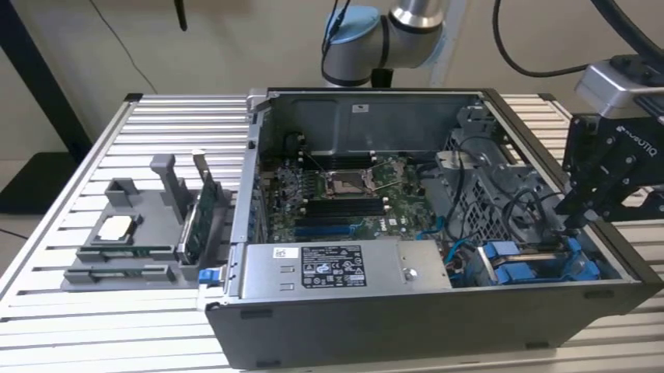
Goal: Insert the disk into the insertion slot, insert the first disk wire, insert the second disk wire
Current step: 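Insert the second disk wire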
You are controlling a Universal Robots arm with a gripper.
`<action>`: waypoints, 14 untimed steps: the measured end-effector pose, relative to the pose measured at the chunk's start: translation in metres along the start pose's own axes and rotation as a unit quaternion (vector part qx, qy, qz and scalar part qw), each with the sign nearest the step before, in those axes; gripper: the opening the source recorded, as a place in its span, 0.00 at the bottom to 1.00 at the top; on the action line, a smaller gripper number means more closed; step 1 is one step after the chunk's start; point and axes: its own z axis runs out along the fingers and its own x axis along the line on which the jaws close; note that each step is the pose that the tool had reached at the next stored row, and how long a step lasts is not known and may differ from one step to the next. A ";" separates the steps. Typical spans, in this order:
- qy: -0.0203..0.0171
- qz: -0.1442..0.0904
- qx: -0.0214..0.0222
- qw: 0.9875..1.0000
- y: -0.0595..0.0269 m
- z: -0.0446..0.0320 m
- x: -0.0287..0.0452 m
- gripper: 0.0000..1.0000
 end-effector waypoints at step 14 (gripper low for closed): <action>0.000 0.000 0.000 1.000 0.0003 -0.0095 -0.0006 0.26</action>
